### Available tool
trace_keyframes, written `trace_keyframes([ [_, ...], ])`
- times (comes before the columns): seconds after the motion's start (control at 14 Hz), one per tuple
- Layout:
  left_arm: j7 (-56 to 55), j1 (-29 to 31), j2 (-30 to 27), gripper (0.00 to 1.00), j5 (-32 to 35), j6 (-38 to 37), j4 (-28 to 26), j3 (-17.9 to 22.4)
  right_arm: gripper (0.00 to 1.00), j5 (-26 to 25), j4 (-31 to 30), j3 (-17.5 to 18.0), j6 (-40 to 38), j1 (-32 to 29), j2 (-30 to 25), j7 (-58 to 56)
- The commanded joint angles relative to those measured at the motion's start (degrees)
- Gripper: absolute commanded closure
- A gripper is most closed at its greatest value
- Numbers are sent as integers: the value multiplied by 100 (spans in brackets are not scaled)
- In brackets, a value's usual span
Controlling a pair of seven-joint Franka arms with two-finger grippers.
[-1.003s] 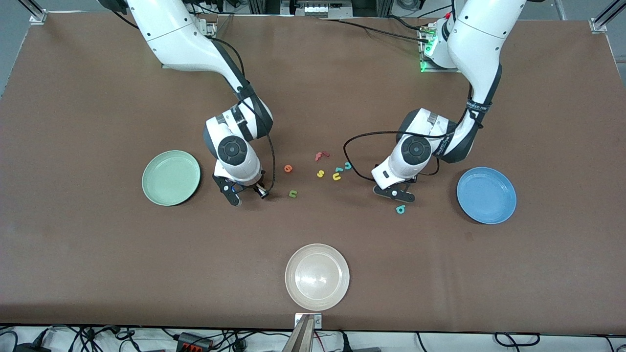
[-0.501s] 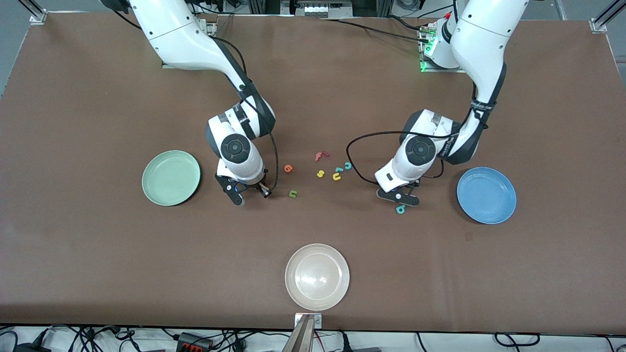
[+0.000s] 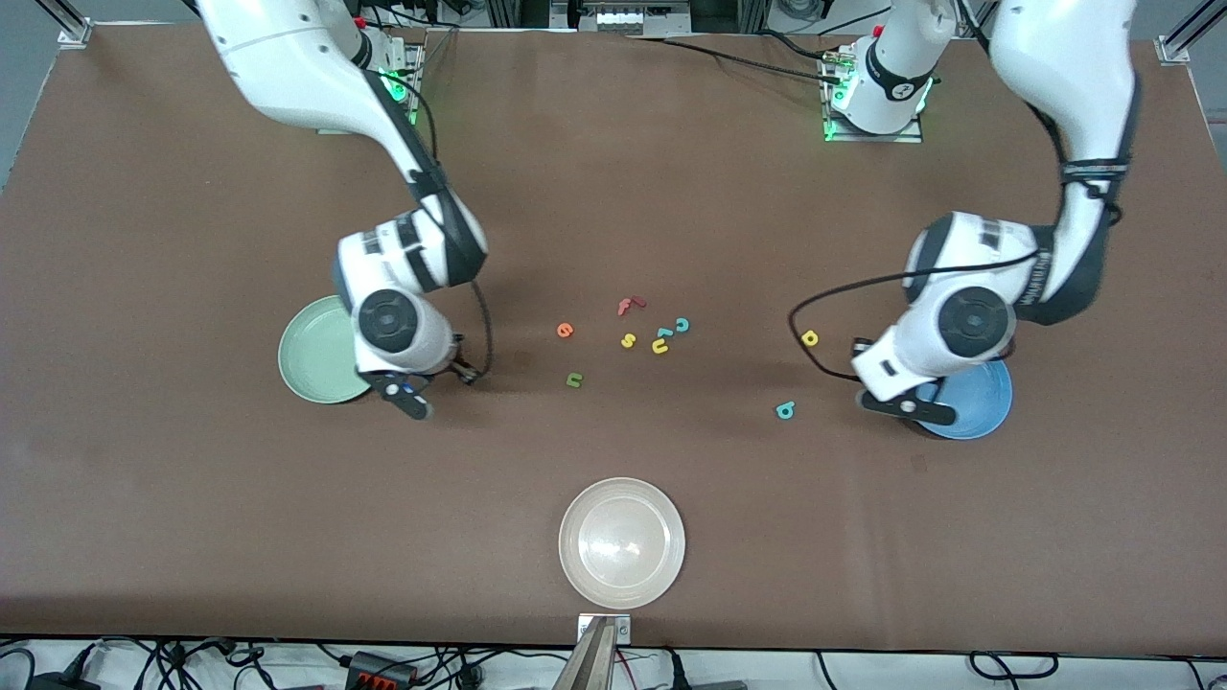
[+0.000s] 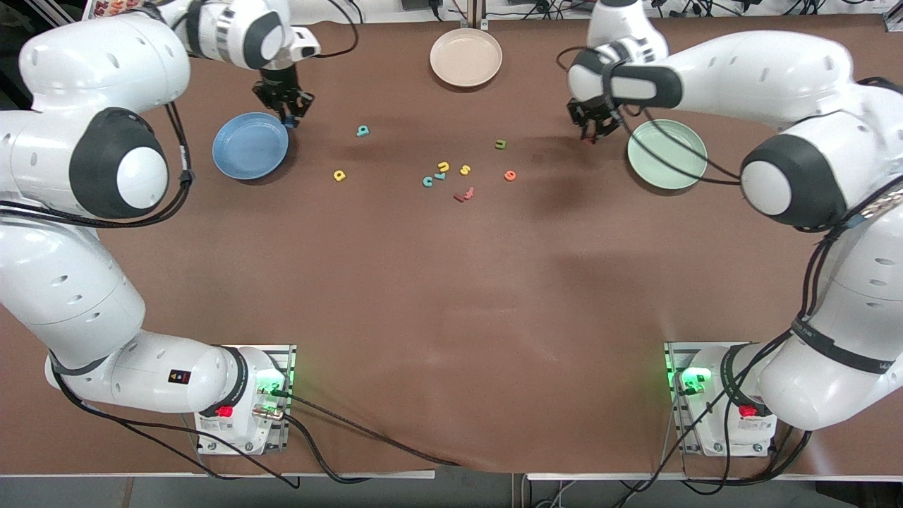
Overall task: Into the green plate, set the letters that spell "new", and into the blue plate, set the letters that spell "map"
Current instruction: 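Drop the pink letter on the green plate while the left gripper drops blue letter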
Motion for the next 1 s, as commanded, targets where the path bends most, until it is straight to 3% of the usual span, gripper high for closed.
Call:
trace_keyframes([
  [0.0, 590, 495, 166, 85, 224, -39, -74, -65, 97, -22, -726, 68, -264, -487, -679, -1016],
  [0.29, 636, 672, 334, 76, 418, 857, -602, -74, 97, -31, -1387, 67, -115, -1173, -936, -2291],
  [0.36, 636, 707, 387, 54, 418, 867, -602, -74, 97, -31, -1563, 59, 77, -1253, -962, -2494],
  [0.43, 618, 724, 387, 8, 418, 850, -602, -74, 96, -31, -1747, 59, 322, -1349, -962, -2688],
  [0.5, 636, 725, 352, 0, 418, 806, -602, -83, 96, -31, -1897, 59, 577, -1429, -954, -2838],
  [0.72, 636, 663, 168, 0, 409, 709, -506, -319, 88, -31, -1890, 59, 807, -1517, -779, -2971],
  [0.79, 662, 672, 89, 0, 418, 709, -497, -555, 66, -31, -1881, 59, 921, -1517, -708, -2971],
  [0.86, 758, 663, 88, 0, 418, 718, -436, -775, 9, -31, -1863, 59, 940, -1517, -682, -2962],
  [0.93, 959, 628, 149, 0, 418, 744, -348, -977, 0, -40, -1820, 59, 896, -1500, -742, -2971],
])
